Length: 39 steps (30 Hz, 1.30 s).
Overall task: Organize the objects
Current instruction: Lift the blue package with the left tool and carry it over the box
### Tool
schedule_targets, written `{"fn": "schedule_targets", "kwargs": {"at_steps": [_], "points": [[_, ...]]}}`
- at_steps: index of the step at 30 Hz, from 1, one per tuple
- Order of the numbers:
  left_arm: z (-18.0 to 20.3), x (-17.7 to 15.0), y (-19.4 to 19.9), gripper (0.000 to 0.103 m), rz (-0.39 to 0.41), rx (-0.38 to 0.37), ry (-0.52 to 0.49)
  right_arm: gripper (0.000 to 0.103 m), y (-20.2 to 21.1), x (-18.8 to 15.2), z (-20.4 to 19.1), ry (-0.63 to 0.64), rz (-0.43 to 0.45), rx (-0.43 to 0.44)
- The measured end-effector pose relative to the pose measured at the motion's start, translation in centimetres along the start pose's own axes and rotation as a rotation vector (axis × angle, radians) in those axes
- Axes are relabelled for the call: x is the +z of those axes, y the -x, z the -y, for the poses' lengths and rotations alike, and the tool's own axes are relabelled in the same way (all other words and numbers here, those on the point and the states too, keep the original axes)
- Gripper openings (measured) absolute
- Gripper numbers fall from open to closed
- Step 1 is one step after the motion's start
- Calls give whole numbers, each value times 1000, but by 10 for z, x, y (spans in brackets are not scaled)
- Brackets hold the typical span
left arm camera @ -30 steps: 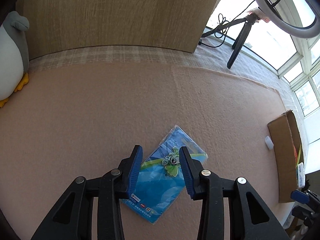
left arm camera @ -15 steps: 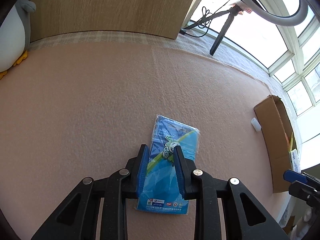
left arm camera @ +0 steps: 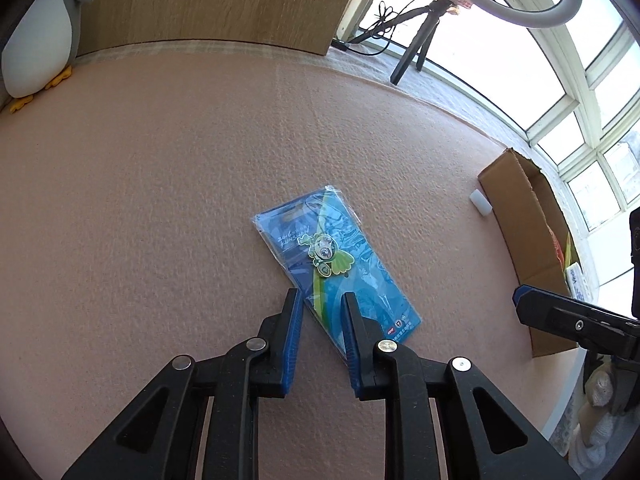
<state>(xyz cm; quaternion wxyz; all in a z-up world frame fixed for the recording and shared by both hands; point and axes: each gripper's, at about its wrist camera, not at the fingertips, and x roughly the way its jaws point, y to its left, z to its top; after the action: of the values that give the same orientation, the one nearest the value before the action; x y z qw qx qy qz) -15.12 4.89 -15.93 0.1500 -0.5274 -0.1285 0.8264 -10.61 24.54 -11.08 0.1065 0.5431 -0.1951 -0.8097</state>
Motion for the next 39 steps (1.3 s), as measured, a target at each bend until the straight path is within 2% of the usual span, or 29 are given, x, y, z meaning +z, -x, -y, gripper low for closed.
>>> {"fn": "schedule_targets", "kwargs": {"at_steps": [3, 7, 9, 15, 20, 24, 26, 31, 39], "points": [[-5, 0, 1, 26, 2, -39, 45, 47, -12, 11, -5, 21, -19, 17], [-1, 2, 0, 42, 0, -57, 37, 47, -35, 24, -14, 45, -61, 49], [1, 2, 0, 46, 1, -55, 35, 47, -48, 29, -19, 54, -84, 53], [-3, 4, 0, 46, 11, -73, 53, 47, -76, 41, -29, 64, -132, 60], [-6, 4, 0, 45, 19, -89, 56, 47, -82, 42, -34, 86, -145, 68], [-6, 3, 1, 40, 16, -85, 43, 33, -85, 40, -36, 77, -164, 107], [-4, 3, -1, 40, 16, -84, 39, 33, -85, 39, -37, 76, -161, 101], [-1, 4, 2, 40, 5, -100, 48, 32, -74, 37, -35, 59, -143, 106], [33, 11, 6, 40, 25, -107, -22, 32, -37, 37, -27, 55, -67, 84]]}}
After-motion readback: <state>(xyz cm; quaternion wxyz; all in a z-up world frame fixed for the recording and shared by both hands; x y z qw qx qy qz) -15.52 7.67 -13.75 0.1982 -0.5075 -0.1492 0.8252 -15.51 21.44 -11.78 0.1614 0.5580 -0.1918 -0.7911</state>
